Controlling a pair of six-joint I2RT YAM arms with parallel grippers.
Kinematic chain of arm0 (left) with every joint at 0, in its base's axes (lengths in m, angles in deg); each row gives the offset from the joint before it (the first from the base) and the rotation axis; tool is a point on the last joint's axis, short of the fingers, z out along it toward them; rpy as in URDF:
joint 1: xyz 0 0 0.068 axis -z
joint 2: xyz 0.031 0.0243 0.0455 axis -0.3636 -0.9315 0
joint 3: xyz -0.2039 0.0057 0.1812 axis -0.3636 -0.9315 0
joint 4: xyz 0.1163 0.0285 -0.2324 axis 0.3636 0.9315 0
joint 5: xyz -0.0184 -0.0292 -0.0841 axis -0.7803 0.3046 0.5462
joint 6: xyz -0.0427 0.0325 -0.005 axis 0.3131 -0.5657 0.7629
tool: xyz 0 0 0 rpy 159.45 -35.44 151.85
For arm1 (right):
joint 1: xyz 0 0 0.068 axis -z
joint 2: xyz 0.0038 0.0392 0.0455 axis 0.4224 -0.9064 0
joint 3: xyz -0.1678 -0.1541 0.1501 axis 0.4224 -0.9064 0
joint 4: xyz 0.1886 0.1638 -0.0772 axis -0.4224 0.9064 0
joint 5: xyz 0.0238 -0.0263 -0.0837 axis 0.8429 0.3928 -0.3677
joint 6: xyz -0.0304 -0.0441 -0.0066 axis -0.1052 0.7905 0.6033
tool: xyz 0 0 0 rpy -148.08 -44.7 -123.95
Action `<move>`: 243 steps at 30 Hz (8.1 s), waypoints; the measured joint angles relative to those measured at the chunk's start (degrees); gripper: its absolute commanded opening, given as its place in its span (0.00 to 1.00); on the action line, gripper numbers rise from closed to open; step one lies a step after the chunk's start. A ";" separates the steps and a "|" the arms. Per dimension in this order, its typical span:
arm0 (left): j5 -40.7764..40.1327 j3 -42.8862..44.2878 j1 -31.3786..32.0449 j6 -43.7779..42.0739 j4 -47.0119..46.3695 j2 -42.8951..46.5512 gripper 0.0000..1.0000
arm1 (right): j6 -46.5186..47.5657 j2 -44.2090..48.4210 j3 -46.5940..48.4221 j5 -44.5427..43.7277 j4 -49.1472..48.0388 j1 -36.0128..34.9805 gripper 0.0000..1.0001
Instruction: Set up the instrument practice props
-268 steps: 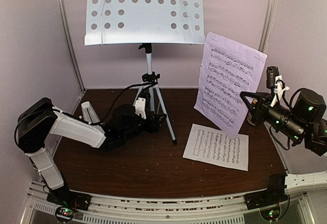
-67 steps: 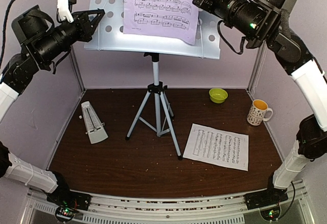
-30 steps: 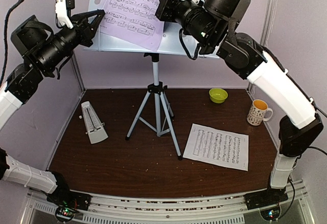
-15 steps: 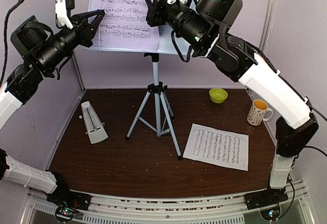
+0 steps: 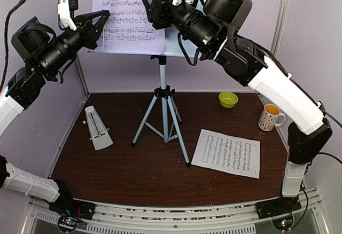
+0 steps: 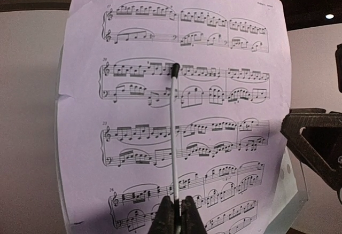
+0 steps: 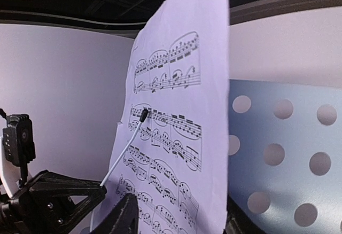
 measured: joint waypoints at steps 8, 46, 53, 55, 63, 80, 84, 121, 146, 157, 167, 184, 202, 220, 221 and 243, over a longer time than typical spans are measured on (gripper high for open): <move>-0.79 -0.57 0.11 0.04 -0.46 0.44 0.14 | -0.31 0.02 -1.20 -2.01 -1.18 0.00 0.78; 4.37 -14.49 5.40 -16.22 8.02 16.59 0.73 | 1.68 29.40 -32.70 11.91 1.99 -1.60 1.00; 5.07 -26.86 12.81 -18.93 10.23 20.17 0.73 | 2.47 40.89 -51.21 15.02 6.71 -3.91 1.00; 4.24 -29.83 15.78 -19.08 10.36 18.80 0.73 | 1.68 45.00 -57.40 15.34 7.61 -4.46 0.99; 3.72 -39.74 19.87 -17.38 8.90 11.63 0.74 | -7.04 58.38 -76.30 13.20 11.47 -4.59 0.96; 1.77 -40.09 23.34 -13.03 -2.99 -12.31 0.73 | -27.52 46.95 -90.01 11.67 18.43 18.25 0.93; 1.79 -38.73 23.37 -11.26 -4.87 -16.11 0.73 | -29.53 40.00 -90.05 15.69 15.06 21.94 0.87; -1.29 -37.11 23.37 -6.12 -7.39 -17.81 0.72 | -24.87 8.76 -83.67 27.43 9.86 24.72 0.34; 6.38 -40.74 23.37 3.67 -15.98 -24.15 0.70 | -21.79 25.29 -97.55 34.58 14.95 6.60 0.46; 6.58 -45.88 28.11 3.17 -14.03 -25.51 0.73 | -27.69 33.66 -98.84 31.17 18.34 14.10 0.46; -2.54 -40.37 35.69 -11.45 -10.86 -32.94 0.74 | -28.52 24.92 -98.51 29.77 16.37 18.14 0.41; -9.92 -35.95 42.75 -31.82 -12.07 -39.32 0.69 | -28.61 20.41 -96.30 31.74 10.62 19.06 0.39; -14.97 -31.80 43.54 -41.51 -11.45 -44.30 0.58 | -28.87 19.02 -96.30 34.32 7.30 19.43 0.36; -11.91 -29.88 43.95 -46.16 -6.56 -44.87 0.27 | -28.87 18.73 -96.30 34.64 6.62 19.43 0.35; -11.89 -29.31 43.85 -46.27 -6.23 -45.22 0.26 | -28.87 18.73 -96.30 34.64 6.60 19.43 0.35; -2.25 -27.69 37.03 -26.88 -4.26 -33.81 0.00 | -27.06 39.10 -82.66 35.34 24.59 26.88 0.87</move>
